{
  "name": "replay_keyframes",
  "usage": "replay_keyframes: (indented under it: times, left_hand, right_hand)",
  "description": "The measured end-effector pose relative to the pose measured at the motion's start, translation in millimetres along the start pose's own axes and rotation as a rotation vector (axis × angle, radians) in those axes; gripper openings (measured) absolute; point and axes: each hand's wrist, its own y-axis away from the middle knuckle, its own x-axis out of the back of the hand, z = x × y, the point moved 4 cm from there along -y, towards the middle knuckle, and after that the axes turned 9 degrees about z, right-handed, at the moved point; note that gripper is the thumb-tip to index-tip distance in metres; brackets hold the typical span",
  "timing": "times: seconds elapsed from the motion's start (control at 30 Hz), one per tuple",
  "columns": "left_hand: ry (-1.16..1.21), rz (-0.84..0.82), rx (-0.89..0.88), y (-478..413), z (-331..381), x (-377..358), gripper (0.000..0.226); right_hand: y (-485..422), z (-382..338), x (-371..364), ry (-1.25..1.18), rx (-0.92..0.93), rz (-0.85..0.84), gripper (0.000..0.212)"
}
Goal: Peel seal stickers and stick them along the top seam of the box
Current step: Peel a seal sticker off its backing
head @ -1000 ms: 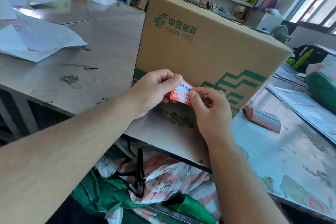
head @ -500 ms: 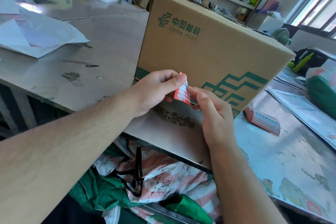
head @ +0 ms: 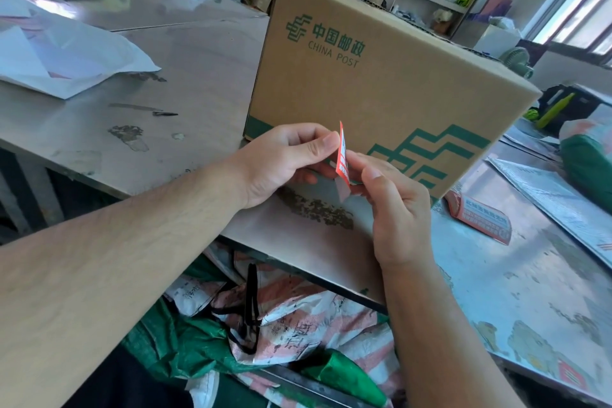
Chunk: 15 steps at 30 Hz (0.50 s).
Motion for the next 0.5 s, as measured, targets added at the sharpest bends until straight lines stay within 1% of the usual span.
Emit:
replay_keyframes:
  times: [0.2, 0.33, 0.5]
  left_hand:
    - [0.011, -0.001, -0.019, 0.0, -0.3, 0.2, 0.022]
    - [-0.01, 0.01, -0.017, 0.8, 1.6, -0.8, 0.022]
    - [-0.053, 0.026, -0.033, 1.8, 2.5, -0.5, 0.015]
  right_hand:
    - [0.3, -0.6, -0.6, -0.059, -0.032, 0.017, 0.028]
    - [0.1, 0.7, -0.2, -0.065, -0.027, 0.001, 0.027]
    - [1.9, -1.9, -3.3, -0.009, -0.006, -0.018, 0.03]
